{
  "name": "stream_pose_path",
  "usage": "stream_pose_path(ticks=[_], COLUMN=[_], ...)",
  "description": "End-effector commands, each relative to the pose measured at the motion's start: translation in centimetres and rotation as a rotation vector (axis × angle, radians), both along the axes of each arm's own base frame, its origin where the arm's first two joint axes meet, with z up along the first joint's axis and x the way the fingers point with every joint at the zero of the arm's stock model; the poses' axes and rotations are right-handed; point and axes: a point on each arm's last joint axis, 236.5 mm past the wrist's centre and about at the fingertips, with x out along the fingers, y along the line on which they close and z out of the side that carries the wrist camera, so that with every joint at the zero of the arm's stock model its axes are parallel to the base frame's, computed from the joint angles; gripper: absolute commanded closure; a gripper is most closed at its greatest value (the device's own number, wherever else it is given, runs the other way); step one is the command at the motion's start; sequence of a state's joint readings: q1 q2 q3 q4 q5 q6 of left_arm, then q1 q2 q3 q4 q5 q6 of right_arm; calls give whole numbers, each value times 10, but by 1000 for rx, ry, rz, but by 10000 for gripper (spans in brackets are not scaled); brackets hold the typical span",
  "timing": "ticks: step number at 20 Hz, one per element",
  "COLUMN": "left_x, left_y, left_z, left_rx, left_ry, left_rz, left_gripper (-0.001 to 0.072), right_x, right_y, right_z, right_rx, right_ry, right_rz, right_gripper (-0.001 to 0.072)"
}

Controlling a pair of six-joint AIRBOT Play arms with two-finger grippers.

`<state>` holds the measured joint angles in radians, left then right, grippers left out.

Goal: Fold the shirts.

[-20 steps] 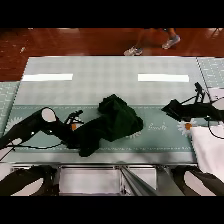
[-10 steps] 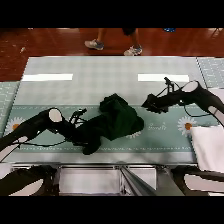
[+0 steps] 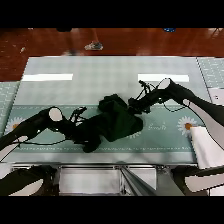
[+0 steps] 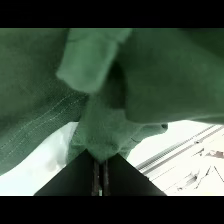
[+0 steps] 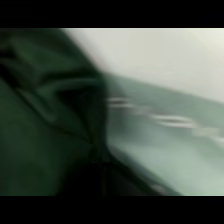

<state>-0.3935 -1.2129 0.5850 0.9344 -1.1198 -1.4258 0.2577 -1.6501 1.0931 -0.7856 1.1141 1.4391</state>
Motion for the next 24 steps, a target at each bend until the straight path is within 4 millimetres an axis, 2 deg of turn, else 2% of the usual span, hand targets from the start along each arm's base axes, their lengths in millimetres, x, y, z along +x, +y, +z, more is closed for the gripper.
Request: stream_pose_path(ticks=[1, 3, 5, 6, 8, 10, 12, 14, 15, 17, 19, 21, 24], left_x=[34, 84, 146, 175, 213, 224, 215, 194, 183, 158, 137, 116, 86], left_y=[3, 17, 44, 60, 89, 113, 131, 140, 142, 141, 135, 125, 107], left_z=[17, 55, 121, 166, 265, 362, 448, 518, 544, 581, 597, 594, 566], left_rx=[-26, -68, -111, -147, -221, -270, -270, -259, -252, -241, -233, -220, -184], left_ry=[-75, -199, -393, -511, -742, -969, -1183, -1368, -1439, -1547, -1599, -1592, -1493], left_rz=[59, 152, 275, 344, 455, 511, 523, 516, 512, 496, 476, 431, 328], left_gripper=[690, 690, 690, 690, 690, 690, 690, 690, 690, 690, 690, 690, 690], right_x=[1, 28, 63, 79, 99, 96, 71, 34, 14, -23, -58, -89, -127], right_y=[10, -1, -20, -31, -55, -76, -89, -98, -106, -128, -151, -166, -170], right_z=[22, 66, 131, 169, 255, 329, 394, 448, 468, 493, 508, 515, 508], right_rx=[31, 14, -14, -30, -66, -109, -133, -127, -144, -206, -272, -308, -309], right_ry=[-44, -170, -349, -449, -667, -852, -1012, -1144, -1206, -1284, -1328, -1347, -1315], right_rz=[67, 71, 30, -2, -64, -105, -123, -136, -150, -181, -228, -255, -245], right_gripper=[687, 687, 687, 687, 687, 687, 687, 687, 687, 687, 687, 687, 687])
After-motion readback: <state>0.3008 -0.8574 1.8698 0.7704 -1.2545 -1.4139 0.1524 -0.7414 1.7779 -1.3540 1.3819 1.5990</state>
